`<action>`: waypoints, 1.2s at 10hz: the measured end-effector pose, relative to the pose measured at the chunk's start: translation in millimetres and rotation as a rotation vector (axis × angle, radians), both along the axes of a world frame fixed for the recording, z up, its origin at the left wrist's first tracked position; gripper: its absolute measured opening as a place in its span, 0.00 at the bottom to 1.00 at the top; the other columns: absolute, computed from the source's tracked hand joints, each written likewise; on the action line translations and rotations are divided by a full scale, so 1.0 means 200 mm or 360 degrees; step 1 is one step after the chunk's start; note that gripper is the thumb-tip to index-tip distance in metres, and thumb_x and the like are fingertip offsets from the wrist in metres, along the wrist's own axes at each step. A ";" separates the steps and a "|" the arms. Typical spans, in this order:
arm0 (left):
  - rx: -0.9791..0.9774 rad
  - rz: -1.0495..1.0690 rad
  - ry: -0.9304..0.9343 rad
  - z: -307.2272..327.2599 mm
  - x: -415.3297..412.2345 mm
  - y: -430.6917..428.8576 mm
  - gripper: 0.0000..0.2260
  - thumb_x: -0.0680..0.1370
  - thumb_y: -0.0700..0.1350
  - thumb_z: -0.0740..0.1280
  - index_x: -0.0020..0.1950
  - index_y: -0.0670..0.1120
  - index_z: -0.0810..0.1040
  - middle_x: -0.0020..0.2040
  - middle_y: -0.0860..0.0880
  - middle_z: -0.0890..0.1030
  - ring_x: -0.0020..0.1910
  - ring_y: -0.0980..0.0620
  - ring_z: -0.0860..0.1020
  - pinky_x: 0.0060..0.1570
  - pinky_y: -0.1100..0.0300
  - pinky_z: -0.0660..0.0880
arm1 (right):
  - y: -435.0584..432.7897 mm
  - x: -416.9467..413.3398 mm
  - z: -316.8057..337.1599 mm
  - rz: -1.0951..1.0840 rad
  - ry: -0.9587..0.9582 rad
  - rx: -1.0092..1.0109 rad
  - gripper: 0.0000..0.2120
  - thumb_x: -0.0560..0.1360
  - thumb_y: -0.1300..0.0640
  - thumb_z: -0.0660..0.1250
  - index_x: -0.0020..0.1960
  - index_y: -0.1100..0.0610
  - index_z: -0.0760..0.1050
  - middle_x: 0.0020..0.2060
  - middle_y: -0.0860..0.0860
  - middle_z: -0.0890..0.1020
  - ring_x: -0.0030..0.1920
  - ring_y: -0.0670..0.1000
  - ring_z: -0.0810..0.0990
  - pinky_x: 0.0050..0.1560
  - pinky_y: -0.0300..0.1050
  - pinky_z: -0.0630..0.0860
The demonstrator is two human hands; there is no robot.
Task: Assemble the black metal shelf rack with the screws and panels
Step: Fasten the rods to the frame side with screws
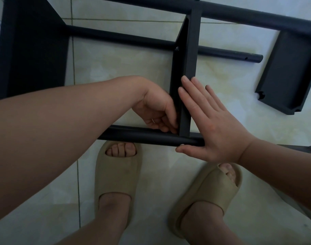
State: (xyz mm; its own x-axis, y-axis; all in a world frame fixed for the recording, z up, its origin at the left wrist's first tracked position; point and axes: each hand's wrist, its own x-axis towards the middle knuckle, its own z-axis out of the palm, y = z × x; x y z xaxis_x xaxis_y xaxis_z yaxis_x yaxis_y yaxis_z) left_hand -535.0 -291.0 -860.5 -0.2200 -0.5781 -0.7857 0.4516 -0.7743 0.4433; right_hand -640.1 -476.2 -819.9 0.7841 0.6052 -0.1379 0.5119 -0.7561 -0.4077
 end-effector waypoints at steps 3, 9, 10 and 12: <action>-0.0036 -0.0030 -0.0113 0.00 -0.02 -0.03 0.09 0.78 0.40 0.67 0.58 0.45 0.80 0.50 0.49 0.81 0.45 0.53 0.77 0.48 0.60 0.72 | 0.00 0.00 0.00 -0.0004 0.0006 -0.0003 0.52 0.74 0.30 0.63 0.82 0.65 0.51 0.82 0.60 0.49 0.82 0.60 0.45 0.79 0.66 0.53; -0.0020 -0.0043 -0.0066 -0.02 -0.02 0.01 0.06 0.78 0.41 0.68 0.53 0.48 0.81 0.47 0.51 0.82 0.44 0.54 0.78 0.49 0.59 0.73 | 0.00 0.00 0.00 -0.0002 -0.0002 -0.0017 0.52 0.74 0.30 0.64 0.82 0.65 0.51 0.82 0.60 0.49 0.82 0.59 0.45 0.79 0.66 0.53; -0.0021 -0.0023 -0.0044 -0.01 -0.01 0.01 0.06 0.78 0.39 0.67 0.53 0.47 0.81 0.46 0.51 0.82 0.43 0.54 0.78 0.49 0.60 0.73 | 0.00 0.00 0.00 -0.0005 -0.0002 -0.0010 0.52 0.74 0.30 0.64 0.82 0.65 0.51 0.82 0.60 0.49 0.82 0.59 0.45 0.79 0.66 0.53; -0.0061 0.0053 0.0001 0.00 -0.01 -0.01 0.07 0.80 0.41 0.64 0.54 0.45 0.81 0.46 0.51 0.82 0.44 0.54 0.78 0.49 0.60 0.73 | 0.00 0.00 0.00 -0.0004 0.0001 -0.0005 0.52 0.74 0.30 0.64 0.82 0.64 0.51 0.82 0.60 0.49 0.82 0.59 0.45 0.79 0.66 0.53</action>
State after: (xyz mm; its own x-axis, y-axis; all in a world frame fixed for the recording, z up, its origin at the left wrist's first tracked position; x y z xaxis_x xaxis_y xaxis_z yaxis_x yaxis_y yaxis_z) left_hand -537.9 -292.8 -859.9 -0.2008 -0.6150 -0.7625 0.4771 -0.7412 0.4722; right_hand -639.9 -476.3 -819.8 0.7856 0.6026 -0.1403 0.5097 -0.7589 -0.4054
